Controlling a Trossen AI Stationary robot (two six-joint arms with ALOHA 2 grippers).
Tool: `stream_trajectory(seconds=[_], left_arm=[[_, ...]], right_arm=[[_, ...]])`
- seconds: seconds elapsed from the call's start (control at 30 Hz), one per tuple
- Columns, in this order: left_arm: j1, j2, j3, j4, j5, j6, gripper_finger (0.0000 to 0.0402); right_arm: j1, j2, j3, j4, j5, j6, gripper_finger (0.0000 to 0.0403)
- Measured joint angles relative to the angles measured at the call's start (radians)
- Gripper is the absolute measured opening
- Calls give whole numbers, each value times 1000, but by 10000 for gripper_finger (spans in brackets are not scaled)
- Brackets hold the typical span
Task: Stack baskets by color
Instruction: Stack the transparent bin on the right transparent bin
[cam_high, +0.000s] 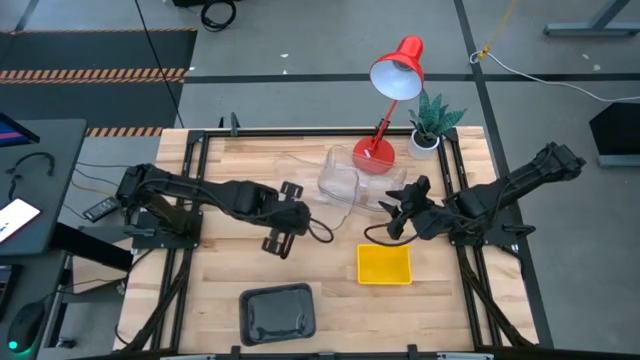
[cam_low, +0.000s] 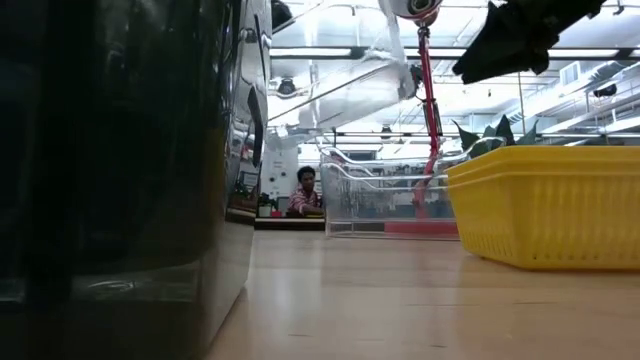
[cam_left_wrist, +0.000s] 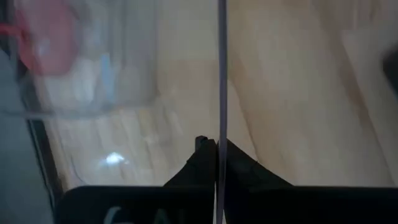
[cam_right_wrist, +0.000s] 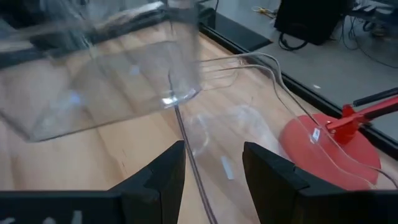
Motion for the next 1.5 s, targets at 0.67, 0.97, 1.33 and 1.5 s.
stream_trajectory(seconds=[0.67, 0.97, 1.33, 1.5], left_arm=[[177, 36, 24, 569, 199, 169, 7], [265, 167, 23, 621, 256, 200, 7], [271, 195, 35, 366, 176, 170, 8], [263, 192, 48, 204, 174, 113, 8]], right_arm=[[106, -67, 0, -136, 54, 123, 166], [152, -83, 0, -139, 50, 134, 166], [168, -86, 0, -136, 66, 140, 166], [168, -86, 0, -134, 66, 139, 166]])
